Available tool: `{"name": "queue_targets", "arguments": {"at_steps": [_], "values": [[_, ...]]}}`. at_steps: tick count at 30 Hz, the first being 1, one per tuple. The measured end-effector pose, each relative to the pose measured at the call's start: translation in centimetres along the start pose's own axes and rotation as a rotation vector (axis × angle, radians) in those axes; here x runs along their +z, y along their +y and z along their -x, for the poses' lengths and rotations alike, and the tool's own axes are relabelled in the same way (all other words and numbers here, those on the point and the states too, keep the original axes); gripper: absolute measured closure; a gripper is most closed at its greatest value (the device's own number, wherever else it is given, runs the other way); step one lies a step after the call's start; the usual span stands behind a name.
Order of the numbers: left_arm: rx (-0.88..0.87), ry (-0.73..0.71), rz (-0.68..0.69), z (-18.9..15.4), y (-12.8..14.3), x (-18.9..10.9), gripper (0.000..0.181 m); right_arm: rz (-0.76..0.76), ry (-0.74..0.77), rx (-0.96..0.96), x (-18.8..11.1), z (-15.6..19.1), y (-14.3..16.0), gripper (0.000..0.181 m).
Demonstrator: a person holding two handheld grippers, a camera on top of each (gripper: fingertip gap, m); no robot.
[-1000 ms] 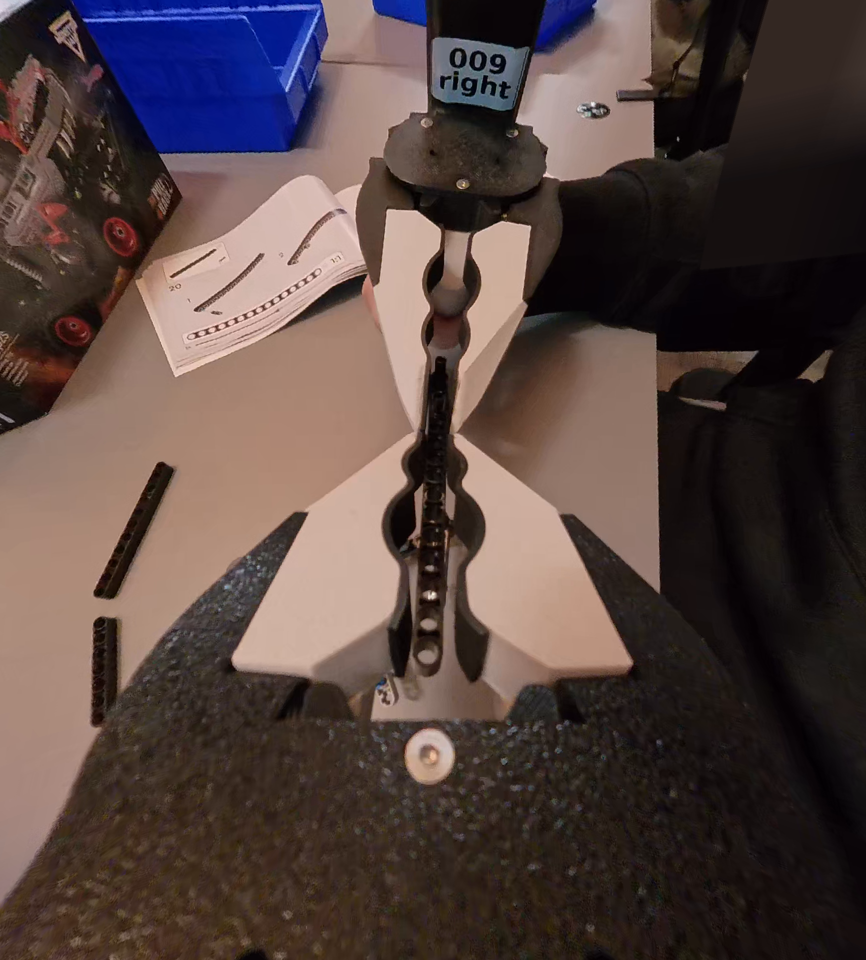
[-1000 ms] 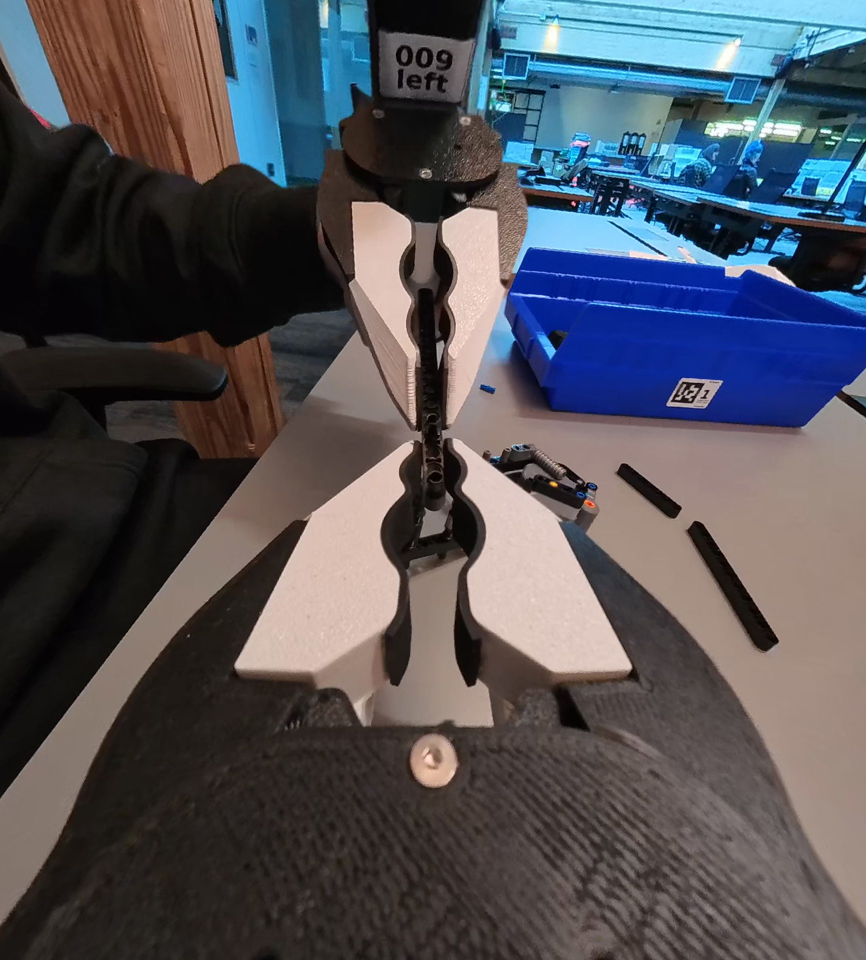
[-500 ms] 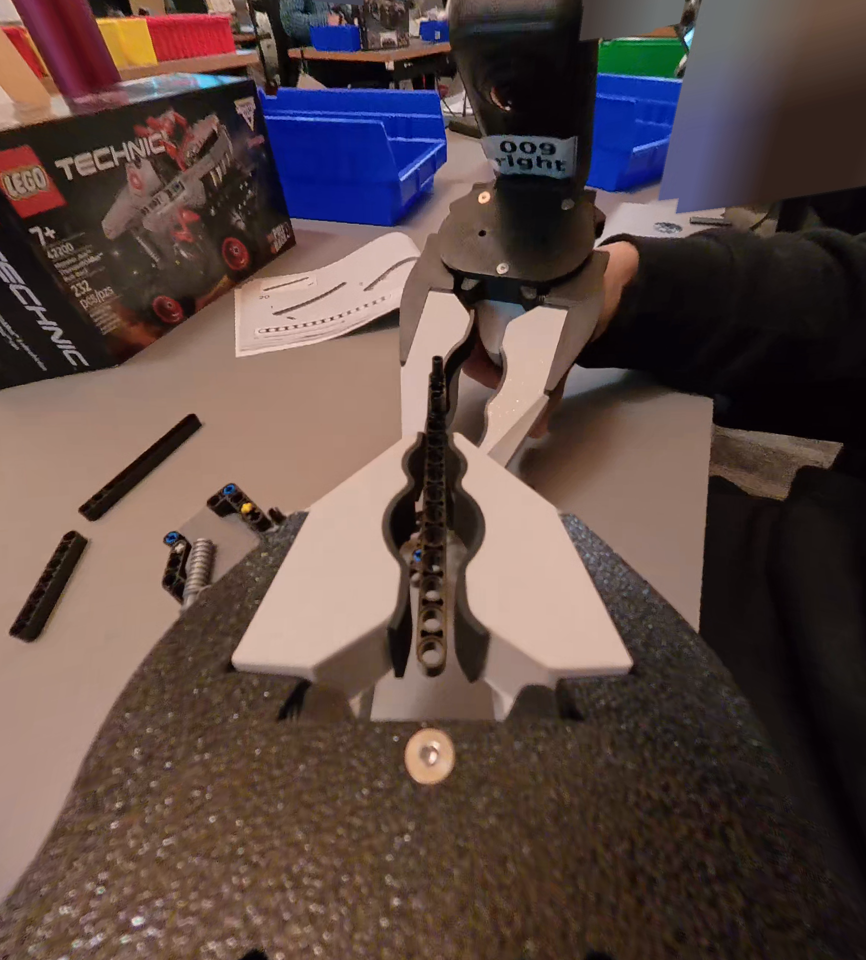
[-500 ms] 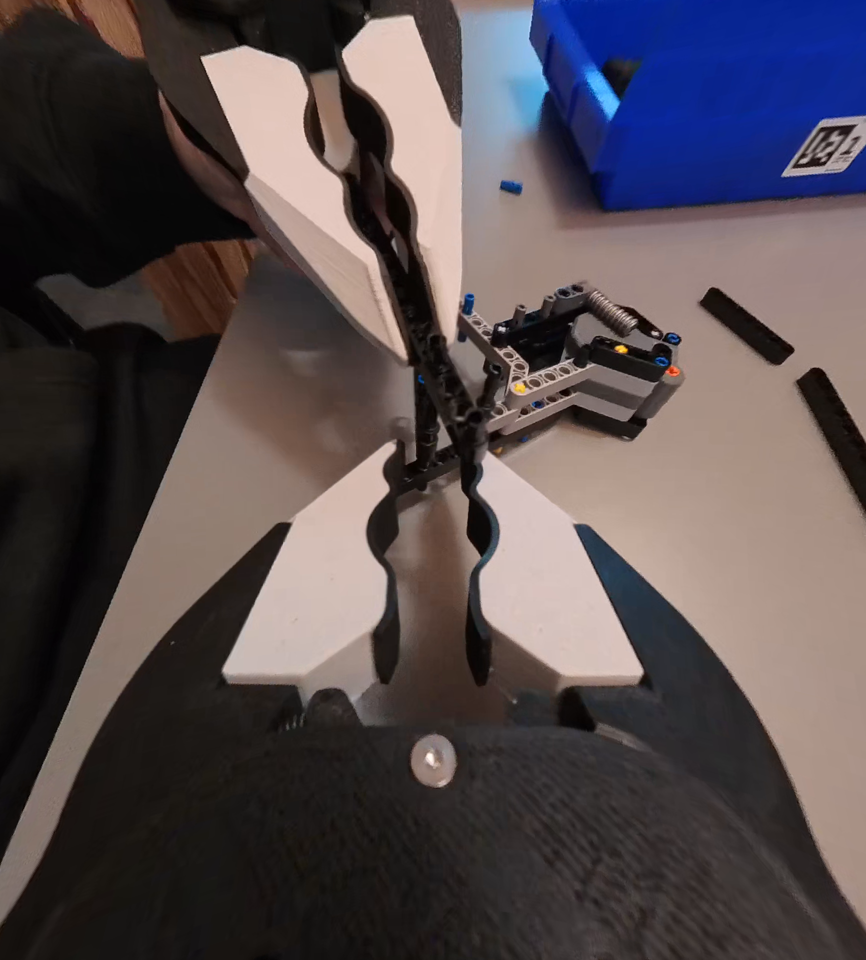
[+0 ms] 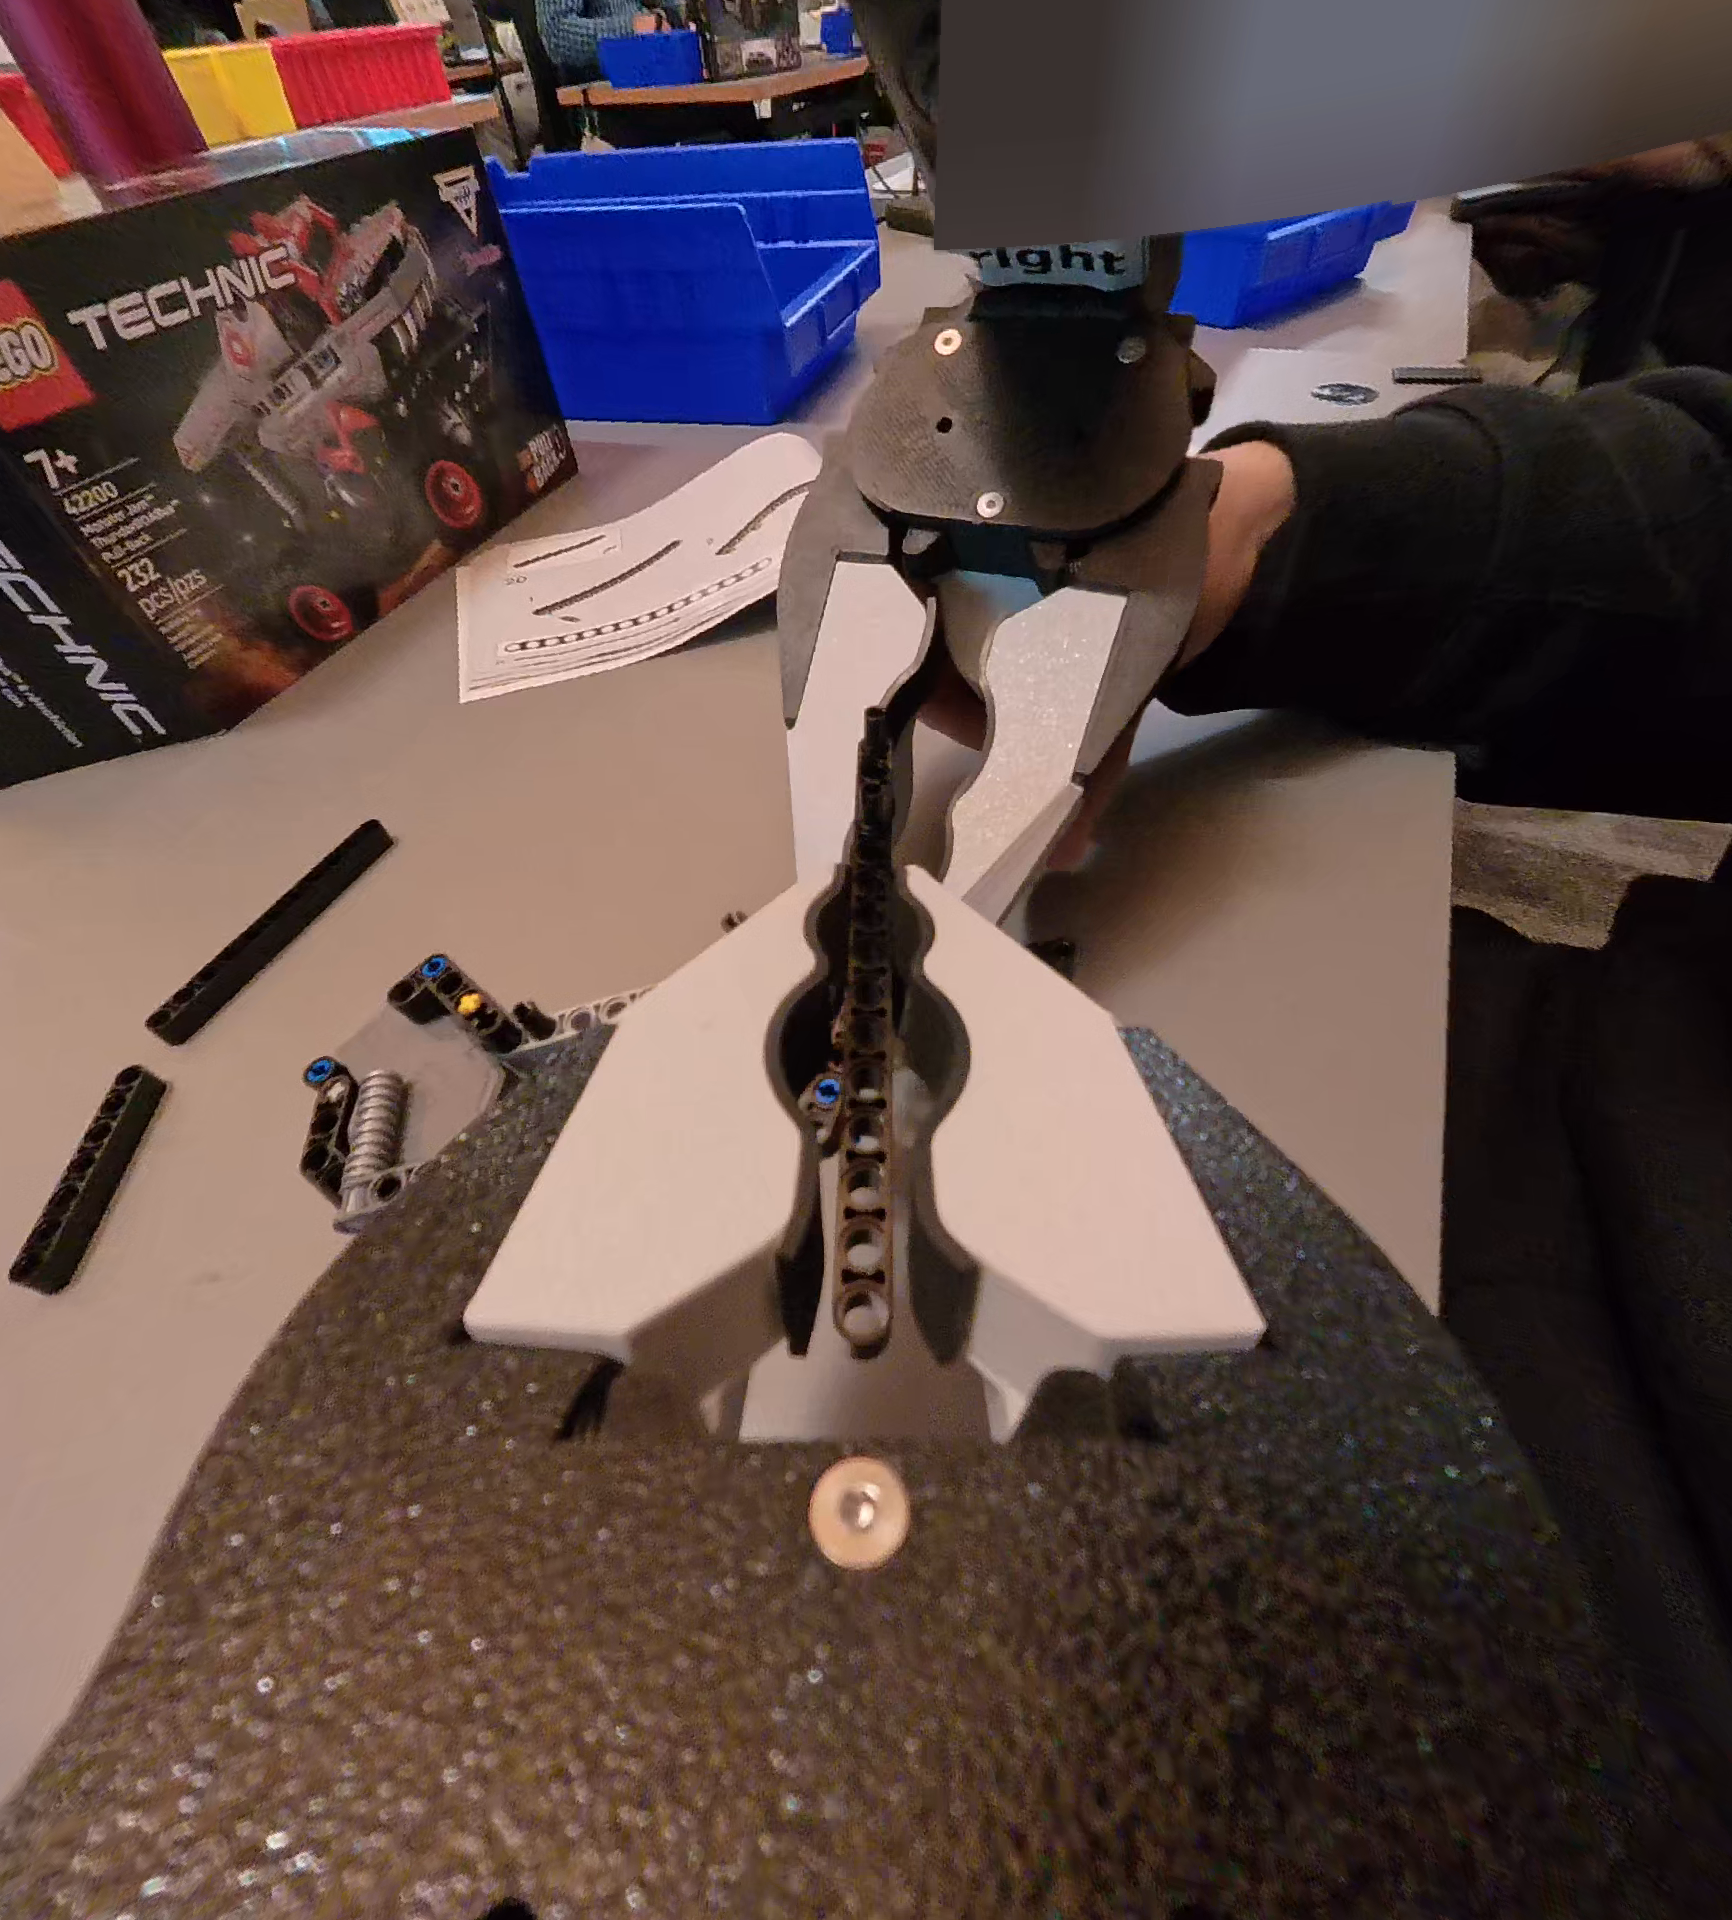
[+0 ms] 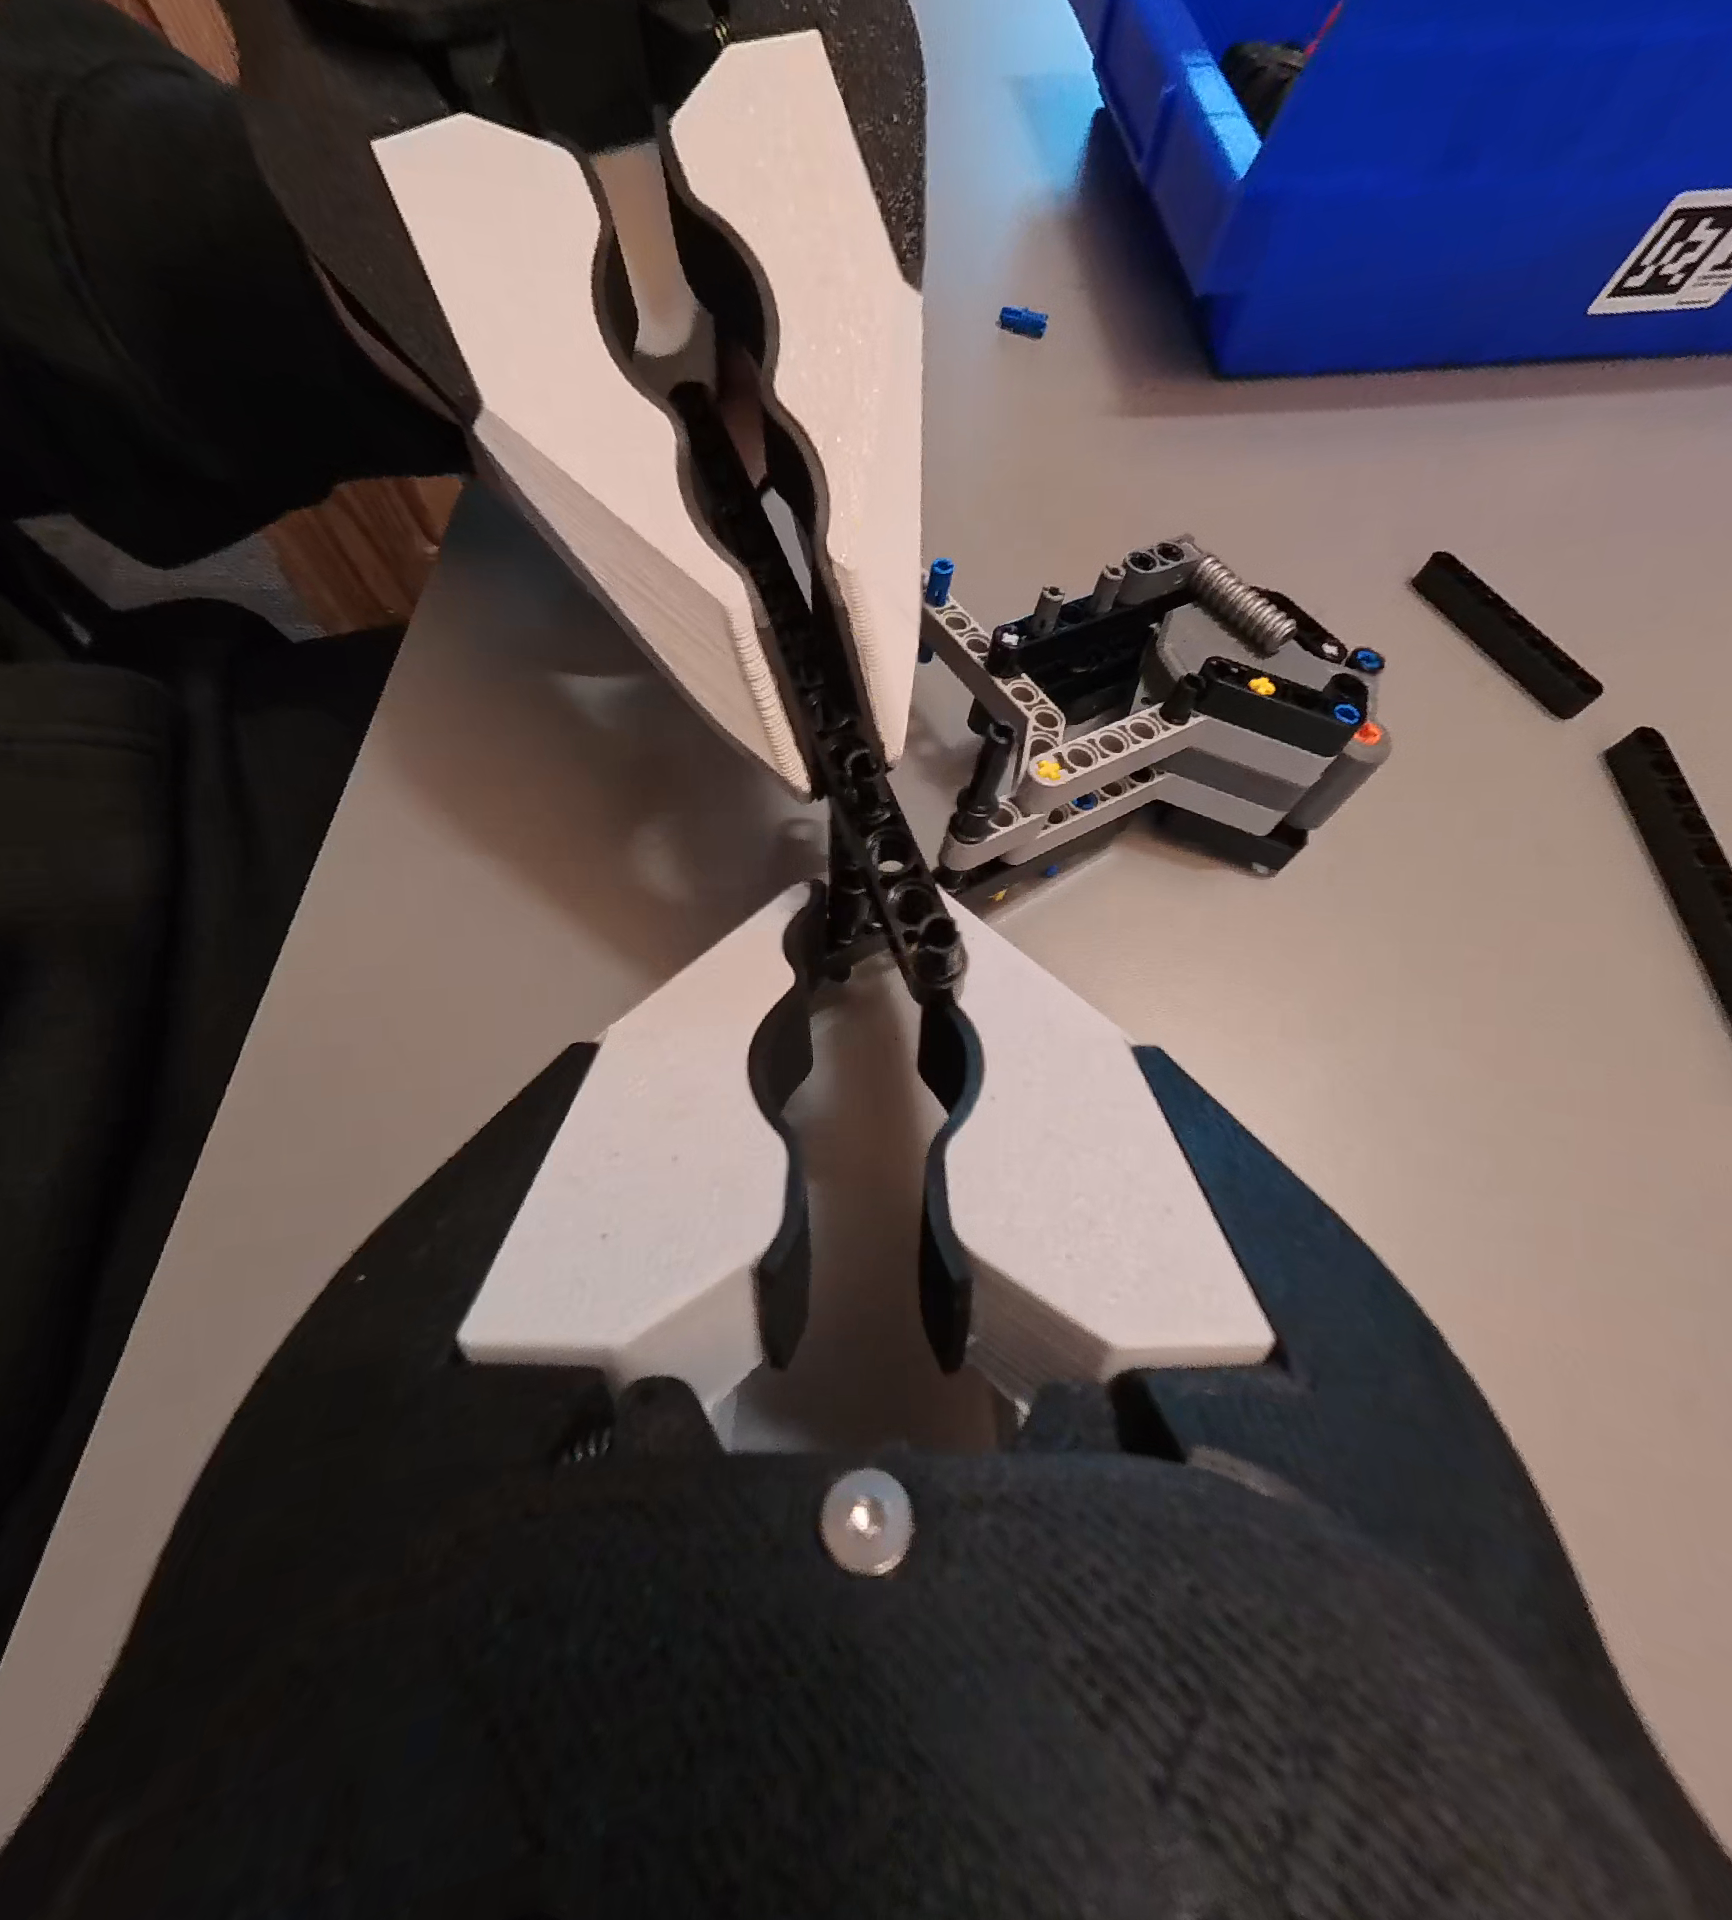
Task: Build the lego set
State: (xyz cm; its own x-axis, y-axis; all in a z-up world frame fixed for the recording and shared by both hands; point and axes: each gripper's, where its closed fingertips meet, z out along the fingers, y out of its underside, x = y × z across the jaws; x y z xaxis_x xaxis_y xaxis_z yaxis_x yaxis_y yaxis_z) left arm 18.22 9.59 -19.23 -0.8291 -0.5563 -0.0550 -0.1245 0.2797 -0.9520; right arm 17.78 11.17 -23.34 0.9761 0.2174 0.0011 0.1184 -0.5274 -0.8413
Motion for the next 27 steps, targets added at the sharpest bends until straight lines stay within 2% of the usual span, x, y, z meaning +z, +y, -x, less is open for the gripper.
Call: {"name": "queue_targets", "arguments": {"at_steps": [1, 4, 5, 8, 11, 16, 20, 27], "values": [[-0.001, 0.0, -0.001, 0.0, 0.0, 0.0, 0.177, 0.001, 0.005, -0.004, 0.0, 0.0, 0.0, 0.17], [-0.048, -0.015, 0.0, 0.5, 0.0, 0.0, 0.177, -0.007, 0.021, 0.02, -0.1, -0.1, -0.1, 0.168], [-0.077, -0.021, -0.009, 0.7, -0.1, -0.1, 0.176, -0.012, 0.014, 0.048, -0.1, 0.0, -0.1, 0.158], [-0.142, -0.017, -0.039, 0.6, -0.6, 0.0, 0.176, -0.039, 0.053, 0.109, -0.4, -0.4, -0.5, 0.155], [-0.172, -0.081, -0.004, 1.4, 0.0, 0.1, 0.176, -0.039, 0.072, 0.178, -0.4, -0.4, -0.3, 0.16], [-0.2, -0.141, -0.008, 1.5, -0.3, 0.2, 0.176, -0.038, 0.211, 0.303, -0.4, -0.9, -0.1, 0.163], [-0.2, -0.165, -0.002, 1.4, -0.4, 0.3, 0.176, -0.025, 0.315, 0.299, -0.5, -0.8, 0.2, 0.167], [-0.231, -0.145, 0.003, 1.1, 0.0, 0.5, 0.176, -0.047, 0.403, 0.271, -0.5, -0.8, -0.6, 0.172]]}}
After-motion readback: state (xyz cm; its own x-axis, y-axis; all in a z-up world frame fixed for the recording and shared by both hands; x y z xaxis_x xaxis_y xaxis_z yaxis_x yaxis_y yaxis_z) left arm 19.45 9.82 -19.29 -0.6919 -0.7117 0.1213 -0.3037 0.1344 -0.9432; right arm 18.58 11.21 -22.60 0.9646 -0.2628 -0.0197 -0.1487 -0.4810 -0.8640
